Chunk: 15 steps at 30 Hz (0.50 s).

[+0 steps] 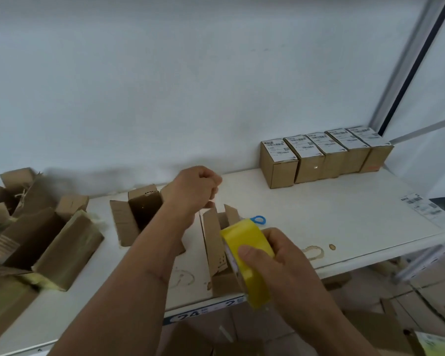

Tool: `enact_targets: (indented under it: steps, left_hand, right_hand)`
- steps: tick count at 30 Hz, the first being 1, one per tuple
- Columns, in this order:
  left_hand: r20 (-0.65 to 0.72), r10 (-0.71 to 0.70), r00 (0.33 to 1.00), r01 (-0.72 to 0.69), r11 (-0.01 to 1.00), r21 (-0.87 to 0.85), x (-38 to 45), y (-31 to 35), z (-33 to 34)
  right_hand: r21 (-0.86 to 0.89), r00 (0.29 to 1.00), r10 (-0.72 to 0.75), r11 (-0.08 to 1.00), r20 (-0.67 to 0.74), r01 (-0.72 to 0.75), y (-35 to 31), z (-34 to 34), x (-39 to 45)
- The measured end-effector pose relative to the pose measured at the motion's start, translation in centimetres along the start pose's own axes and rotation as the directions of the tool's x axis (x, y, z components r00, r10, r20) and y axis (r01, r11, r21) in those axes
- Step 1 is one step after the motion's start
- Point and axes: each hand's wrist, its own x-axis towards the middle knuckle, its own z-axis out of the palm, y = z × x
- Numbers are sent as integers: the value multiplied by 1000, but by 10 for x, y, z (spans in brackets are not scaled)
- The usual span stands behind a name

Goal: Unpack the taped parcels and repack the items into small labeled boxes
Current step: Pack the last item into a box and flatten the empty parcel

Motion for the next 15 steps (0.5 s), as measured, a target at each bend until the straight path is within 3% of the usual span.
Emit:
enact_targets:
  steps: [2,8,15]
  left_hand:
    - [54,-62,997,62,998,7,8,-10,2]
    - [15,-128,992,127,990,64,35,-39,15]
    - [-13,-148,989,148,985,85,48,-56,26]
  right_hand:
    - [-15,998,53,998,29,-53,1,1,1]
    - [-43,980,200,979,-20,-201,3,8,14]
    - [-148,975,218,964,-39,-222,-1,6,33]
